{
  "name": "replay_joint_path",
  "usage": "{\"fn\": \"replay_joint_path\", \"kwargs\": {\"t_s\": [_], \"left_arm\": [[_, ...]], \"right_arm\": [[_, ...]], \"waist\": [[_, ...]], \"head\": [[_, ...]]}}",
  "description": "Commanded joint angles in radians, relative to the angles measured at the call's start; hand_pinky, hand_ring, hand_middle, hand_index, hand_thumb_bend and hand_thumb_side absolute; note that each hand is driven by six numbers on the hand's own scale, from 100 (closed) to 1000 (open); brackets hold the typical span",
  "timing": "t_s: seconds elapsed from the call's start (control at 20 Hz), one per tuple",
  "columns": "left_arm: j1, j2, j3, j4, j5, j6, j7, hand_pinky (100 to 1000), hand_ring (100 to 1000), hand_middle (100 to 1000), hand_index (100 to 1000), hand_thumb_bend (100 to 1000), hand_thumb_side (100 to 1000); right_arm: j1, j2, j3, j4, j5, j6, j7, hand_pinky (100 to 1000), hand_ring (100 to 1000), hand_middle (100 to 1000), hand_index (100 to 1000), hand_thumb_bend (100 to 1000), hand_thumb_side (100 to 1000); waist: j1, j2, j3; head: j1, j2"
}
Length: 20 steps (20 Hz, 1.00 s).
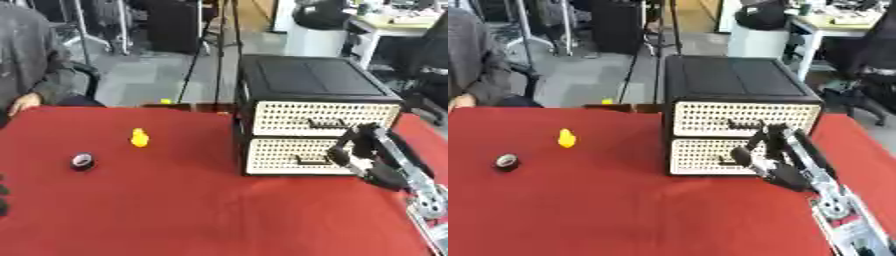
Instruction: Pick up objects from table and place into drawer.
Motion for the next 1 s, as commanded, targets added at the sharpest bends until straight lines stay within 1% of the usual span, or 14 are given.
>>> {"fn": "replay_joint_path", "kwargs": {"t_s": [0.05, 0.85, 0.95, 1.0], "left_arm": [[-0.007, 0.019, 0.007, -0.014, 0.0, -0.001, -0.003, 533, 546, 603, 811, 168, 910], [-0.012, 0.027, 0.007, -0.013, 0.002, -0.003, 0.005, 534, 551, 609, 812, 165, 900], [-0.012, 0.026, 0.006, -0.013, 0.003, -0.003, 0.004, 534, 550, 608, 812, 165, 901], [-0.012, 0.026, 0.005, -0.013, 0.003, -0.003, 0.003, 534, 550, 608, 812, 165, 901]], "right_arm": [[-0.01, -0.018, -0.008, -0.019, -0.001, -0.001, 0.002, 273, 100, 100, 487, 764, 783], [-0.012, -0.02, -0.009, -0.019, 0.001, 0.0, 0.002, 273, 100, 100, 488, 766, 783], [-0.022, -0.024, -0.009, -0.016, 0.007, 0.003, 0.003, 271, 100, 100, 523, 775, 788], [-0.029, -0.026, -0.009, -0.015, 0.012, 0.005, 0.004, 270, 100, 100, 523, 775, 788]], "waist": [[0.005, -0.006, -0.001], [0.006, -0.005, -0.001], [0.006, -0.006, -0.001], [0.006, -0.006, -0.001]], "head": [[0.0, -0.008], [0.0, -0.013], [-0.001, -0.012], [-0.001, -0.012]]}}
